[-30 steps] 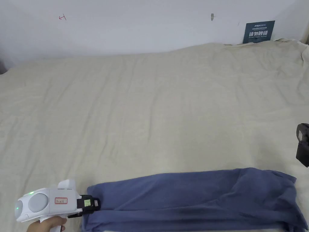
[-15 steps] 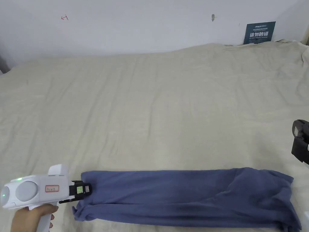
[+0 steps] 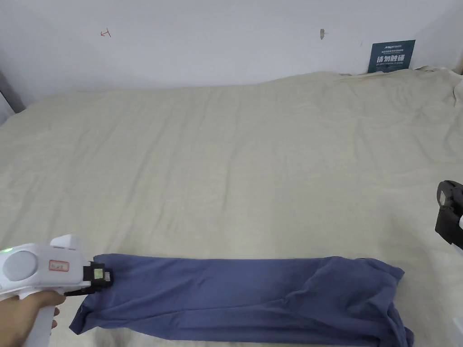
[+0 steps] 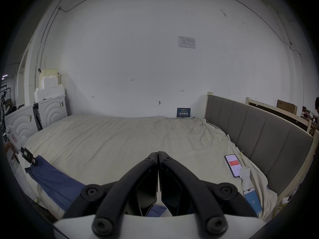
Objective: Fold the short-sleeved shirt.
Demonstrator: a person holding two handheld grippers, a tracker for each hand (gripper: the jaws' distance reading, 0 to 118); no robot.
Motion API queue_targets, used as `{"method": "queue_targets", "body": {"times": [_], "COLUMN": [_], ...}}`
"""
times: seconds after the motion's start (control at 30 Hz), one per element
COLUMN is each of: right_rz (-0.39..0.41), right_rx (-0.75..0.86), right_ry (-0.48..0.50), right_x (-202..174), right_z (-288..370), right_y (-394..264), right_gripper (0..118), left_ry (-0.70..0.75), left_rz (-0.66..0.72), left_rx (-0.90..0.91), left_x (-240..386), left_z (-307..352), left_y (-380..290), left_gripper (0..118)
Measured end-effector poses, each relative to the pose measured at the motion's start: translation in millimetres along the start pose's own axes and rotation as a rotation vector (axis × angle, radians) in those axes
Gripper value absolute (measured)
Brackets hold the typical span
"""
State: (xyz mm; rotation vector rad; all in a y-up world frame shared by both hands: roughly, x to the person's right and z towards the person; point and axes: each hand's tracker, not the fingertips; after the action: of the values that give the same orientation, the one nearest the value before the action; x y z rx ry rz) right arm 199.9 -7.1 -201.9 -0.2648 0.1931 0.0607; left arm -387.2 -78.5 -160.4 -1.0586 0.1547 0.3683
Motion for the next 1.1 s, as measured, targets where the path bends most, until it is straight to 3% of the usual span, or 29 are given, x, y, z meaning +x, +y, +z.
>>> {"method": "queue_targets", "body": {"times": [0.3,0.53,0.9,0.97,1.0,1.1], "right_rz": [-0.007,-0.022,-0.027,-0.029,-0.029,-0.028], "right_rx": [0.000,0.006,0.002,0.001,0.001,0.000], "right_ry": [-0.008,-0.028,-0.054,-0.057,-0.058,-0.062], "right_x": [11.9,22.0,35.4,36.5,37.0,38.1], "right_z": [9.3,18.4,25.7,26.5,27.0,28.0], "right_y": [-1.5,-1.6,-7.0,-7.5,-7.8,-7.9], "right_gripper": [0,0,0,0,0,0], "left_ry": [-0.197,-0.248,-0.135,-0.124,-0.118,-0.130], "left_rz": [-0.133,-0.229,-0.206,-0.217,-0.225,-0.239], "left_rx": [-0.054,-0.129,-0.239,-0.228,-0.226,-0.205], "left_x": [101.0,173.2,223.1,228.1,229.6,231.1], "left_z": [-11.1,-57.9,-141.3,-141.6,-141.6,-133.0], "left_y": [12.7,7.8,-22.8,-28.2,-29.2,-30.0], "left_gripper": [0,0,3,13,29,96]}}
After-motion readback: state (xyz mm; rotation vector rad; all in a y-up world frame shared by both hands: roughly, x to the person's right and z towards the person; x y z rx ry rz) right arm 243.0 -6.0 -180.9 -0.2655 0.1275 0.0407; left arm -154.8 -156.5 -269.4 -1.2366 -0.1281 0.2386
